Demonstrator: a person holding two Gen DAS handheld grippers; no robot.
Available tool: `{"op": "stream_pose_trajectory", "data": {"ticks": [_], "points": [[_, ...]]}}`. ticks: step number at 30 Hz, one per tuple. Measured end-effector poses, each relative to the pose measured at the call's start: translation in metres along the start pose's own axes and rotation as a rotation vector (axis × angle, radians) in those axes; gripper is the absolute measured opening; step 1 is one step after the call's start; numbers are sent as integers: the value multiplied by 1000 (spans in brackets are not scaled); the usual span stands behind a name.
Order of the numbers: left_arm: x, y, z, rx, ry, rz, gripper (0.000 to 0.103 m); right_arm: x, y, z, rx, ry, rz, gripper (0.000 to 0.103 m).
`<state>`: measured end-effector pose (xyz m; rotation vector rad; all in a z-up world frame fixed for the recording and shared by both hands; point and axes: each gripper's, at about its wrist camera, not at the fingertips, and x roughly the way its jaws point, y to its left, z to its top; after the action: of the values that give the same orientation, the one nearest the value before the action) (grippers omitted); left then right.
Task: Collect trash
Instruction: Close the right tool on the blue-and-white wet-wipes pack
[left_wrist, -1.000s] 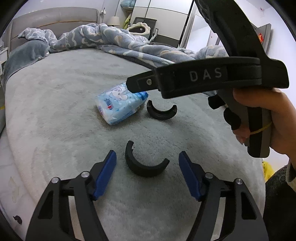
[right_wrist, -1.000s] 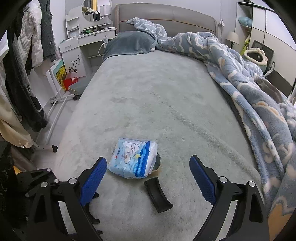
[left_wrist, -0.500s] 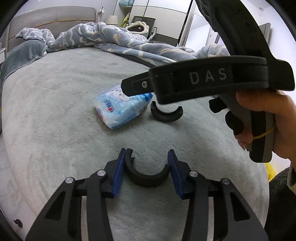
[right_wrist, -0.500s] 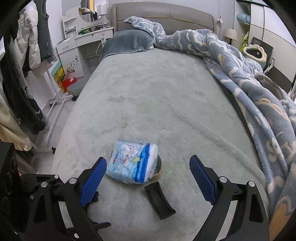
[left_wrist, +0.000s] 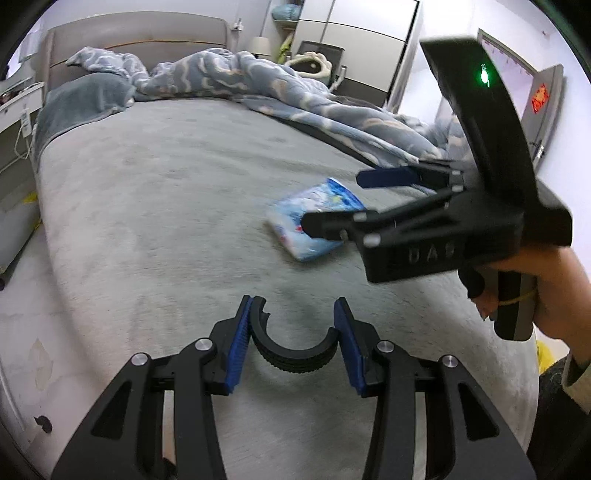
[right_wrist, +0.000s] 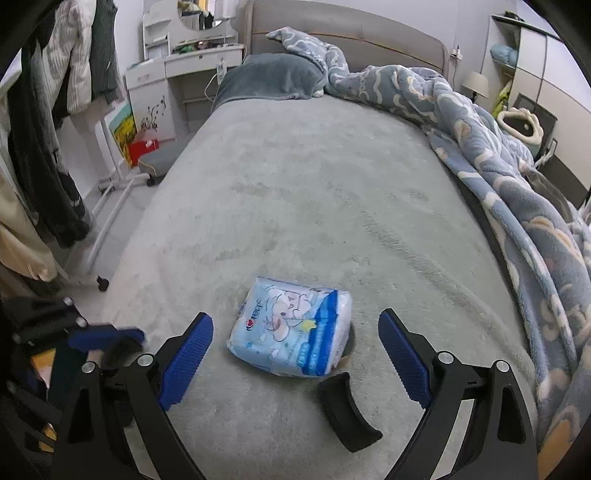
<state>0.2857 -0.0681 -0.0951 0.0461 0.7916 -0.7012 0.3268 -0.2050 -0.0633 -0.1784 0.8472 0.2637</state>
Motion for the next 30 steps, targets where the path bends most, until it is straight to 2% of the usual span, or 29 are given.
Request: {"op": "stream_pose_trajectory", "data": {"ticks": [18, 19, 21, 23, 30], "points": [[-32, 34, -10, -76, -27, 14, 48, 37, 27, -8, -125, 89, -156, 92], [-33, 36, -11, -80, -28, 14, 48, 38, 27, -8, -127, 89, -161, 91], [-36, 38, -11, -86, -30, 17, 47, 38, 27, -7, -126, 86, -182, 80], [-40, 41, -13, -91, -33, 20, 48, 38, 25, -6, -119, 87, -196, 76], [-53, 46, -15, -111, -40, 46, 48, 30, 24, 0, -97, 78, -201, 74]]}}
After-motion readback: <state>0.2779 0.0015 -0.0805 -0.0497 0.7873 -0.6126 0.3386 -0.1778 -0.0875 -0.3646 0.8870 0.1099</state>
